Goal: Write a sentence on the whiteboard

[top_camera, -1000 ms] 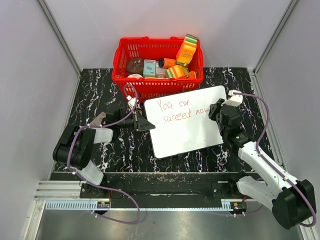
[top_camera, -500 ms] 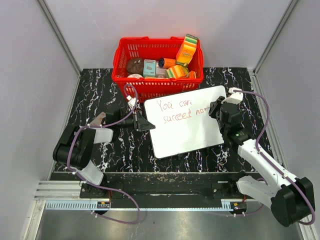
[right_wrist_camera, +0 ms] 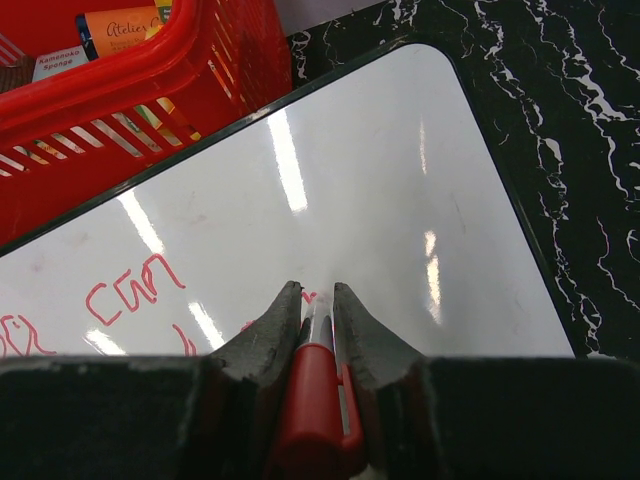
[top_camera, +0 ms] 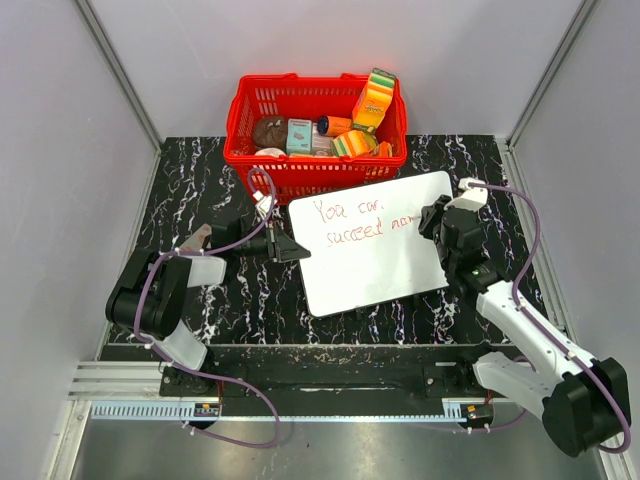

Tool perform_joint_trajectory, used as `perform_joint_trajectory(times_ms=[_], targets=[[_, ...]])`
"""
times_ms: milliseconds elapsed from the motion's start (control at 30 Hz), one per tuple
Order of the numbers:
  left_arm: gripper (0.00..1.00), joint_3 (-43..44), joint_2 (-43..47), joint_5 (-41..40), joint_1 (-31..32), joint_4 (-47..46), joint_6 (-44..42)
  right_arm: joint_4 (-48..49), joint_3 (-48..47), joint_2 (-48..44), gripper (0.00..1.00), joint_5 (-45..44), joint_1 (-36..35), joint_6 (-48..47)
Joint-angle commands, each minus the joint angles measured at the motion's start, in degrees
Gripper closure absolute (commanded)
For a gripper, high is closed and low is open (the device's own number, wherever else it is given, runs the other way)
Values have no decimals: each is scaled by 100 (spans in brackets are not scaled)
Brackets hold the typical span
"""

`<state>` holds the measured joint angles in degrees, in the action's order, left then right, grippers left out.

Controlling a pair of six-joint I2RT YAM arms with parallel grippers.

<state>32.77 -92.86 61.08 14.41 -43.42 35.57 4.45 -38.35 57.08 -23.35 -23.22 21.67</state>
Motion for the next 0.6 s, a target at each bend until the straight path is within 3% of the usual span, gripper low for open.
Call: perform_joint_trajectory(times_ms=[0, 567], targets=[[100, 45, -22, -35, 79, -308, -472, -137, 126, -118, 100, -73, 46, 92], [100, 45, -13, -35, 79, -308, -472, -295, 161, -259, 100, -275, 90, 65]])
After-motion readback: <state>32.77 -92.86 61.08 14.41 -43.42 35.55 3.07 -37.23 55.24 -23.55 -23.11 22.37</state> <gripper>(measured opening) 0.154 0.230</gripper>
